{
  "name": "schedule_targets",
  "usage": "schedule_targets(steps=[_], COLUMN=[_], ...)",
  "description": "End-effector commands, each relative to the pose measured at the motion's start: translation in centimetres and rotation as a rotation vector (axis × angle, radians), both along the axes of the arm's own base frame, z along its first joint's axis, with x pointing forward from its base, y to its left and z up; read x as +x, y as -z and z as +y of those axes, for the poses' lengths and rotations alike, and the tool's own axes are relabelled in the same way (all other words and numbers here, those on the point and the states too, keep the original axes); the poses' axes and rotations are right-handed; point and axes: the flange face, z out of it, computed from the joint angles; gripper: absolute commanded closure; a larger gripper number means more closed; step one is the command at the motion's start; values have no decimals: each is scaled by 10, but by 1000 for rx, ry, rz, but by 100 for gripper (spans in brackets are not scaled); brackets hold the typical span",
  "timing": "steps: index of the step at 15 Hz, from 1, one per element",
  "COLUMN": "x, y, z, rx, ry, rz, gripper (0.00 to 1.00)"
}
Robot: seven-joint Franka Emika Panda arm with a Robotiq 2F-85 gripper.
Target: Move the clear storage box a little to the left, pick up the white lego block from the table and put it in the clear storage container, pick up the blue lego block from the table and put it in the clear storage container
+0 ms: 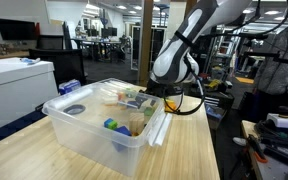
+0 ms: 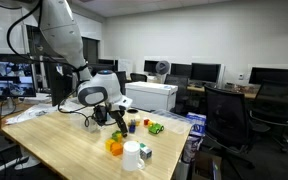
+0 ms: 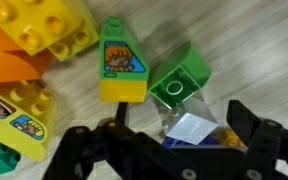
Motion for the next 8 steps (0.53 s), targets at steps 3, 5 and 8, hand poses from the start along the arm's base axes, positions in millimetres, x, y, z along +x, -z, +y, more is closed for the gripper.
schedule_targets(steps=[3, 5, 8], x=[27, 29, 25], y=[-12, -11, -5], z=[-6, -4, 2], rx=[-35, -36, -25], ry=[-29, -30, -33], rz=[-76, -82, -66], gripper=[0, 27, 48])
